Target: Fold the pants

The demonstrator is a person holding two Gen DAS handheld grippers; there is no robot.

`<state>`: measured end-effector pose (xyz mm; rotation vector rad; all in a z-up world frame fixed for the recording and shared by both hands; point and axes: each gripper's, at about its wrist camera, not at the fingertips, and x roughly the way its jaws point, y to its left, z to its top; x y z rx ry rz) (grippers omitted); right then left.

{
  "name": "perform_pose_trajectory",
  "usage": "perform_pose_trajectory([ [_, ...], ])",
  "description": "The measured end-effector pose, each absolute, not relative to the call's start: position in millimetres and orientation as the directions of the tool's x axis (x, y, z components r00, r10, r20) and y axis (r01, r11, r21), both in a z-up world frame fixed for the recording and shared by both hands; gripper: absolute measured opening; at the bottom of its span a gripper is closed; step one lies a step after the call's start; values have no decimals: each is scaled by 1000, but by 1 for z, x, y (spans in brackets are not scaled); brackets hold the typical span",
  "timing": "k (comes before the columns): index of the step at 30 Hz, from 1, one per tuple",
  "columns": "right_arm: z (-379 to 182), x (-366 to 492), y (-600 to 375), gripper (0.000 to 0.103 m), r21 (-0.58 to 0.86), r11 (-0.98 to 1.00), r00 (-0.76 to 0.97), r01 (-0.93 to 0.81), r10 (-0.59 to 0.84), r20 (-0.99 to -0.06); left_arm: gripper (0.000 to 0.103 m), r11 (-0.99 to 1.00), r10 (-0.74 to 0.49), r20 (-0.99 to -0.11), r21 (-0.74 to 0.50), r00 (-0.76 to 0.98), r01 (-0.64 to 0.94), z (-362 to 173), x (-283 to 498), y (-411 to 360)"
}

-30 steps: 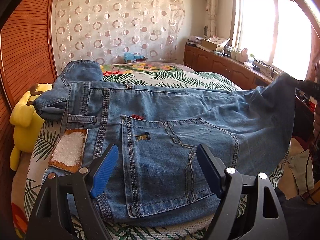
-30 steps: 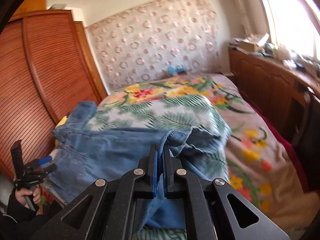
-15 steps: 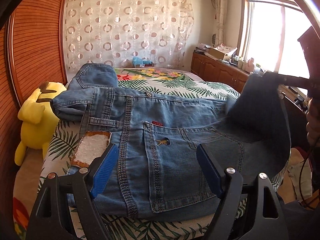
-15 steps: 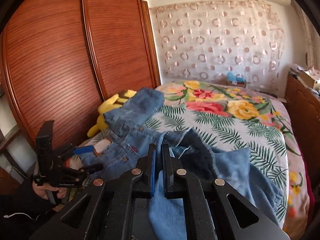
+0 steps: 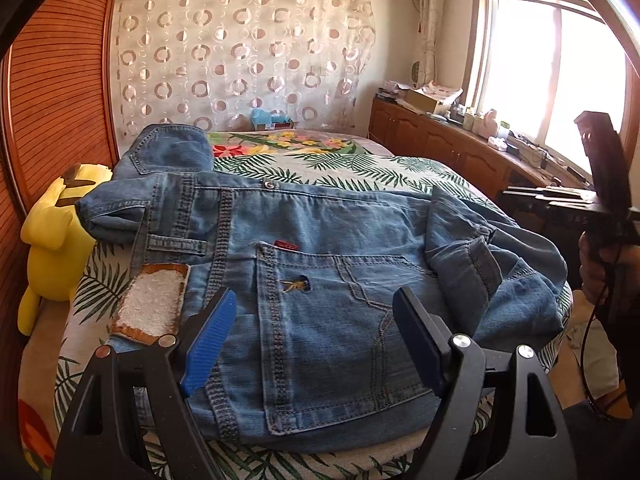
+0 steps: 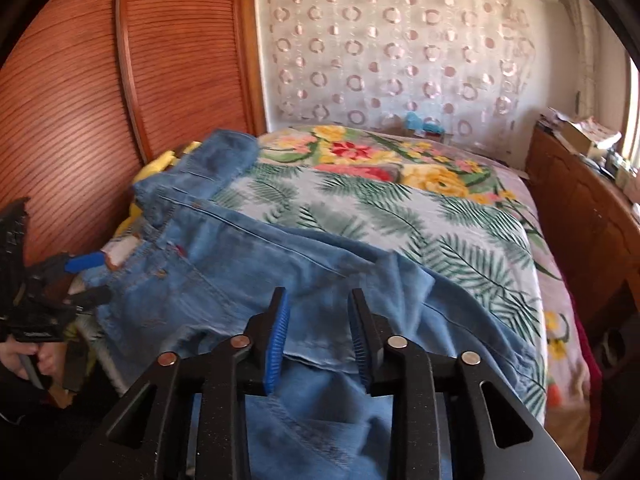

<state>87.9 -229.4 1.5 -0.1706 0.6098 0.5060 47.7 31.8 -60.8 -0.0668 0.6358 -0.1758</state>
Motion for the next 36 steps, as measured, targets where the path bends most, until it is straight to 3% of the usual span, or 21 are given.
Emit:
perform_pose_trajectory([
  [17, -56, 144, -257, 40, -24, 951, 676, -307, 201, -709, 81, 949, -294, -583, -84, 757, 305, -41, 78, -33],
  [25, -53, 144, -244, 48, -32, 948, 697, -315, 208, -687, 81, 928, -341, -606, -96, 718, 359, -44, 84, -60],
  [28, -55, 143, -236, 60, -51, 938, 688, -344, 215, -693, 81, 922, -346, -618, -85, 706, 377, -47, 86, -71],
  [30, -56, 143, -235, 61, -58, 939, 692, -339, 207, -691, 80, 916, -355, -626, -84, 694, 392, -50, 89, -77],
  [34, -63, 144, -244, 61, -39, 940, 690, -340, 221, -689, 64, 910, -360, -651, -87, 668, 406, -58, 94, -84],
  [36, -64, 143, -241, 61, -51, 940, 695, -337, 212, -687, 46, 909, -355, -665, -81, 657, 408, -64, 97, -87],
])
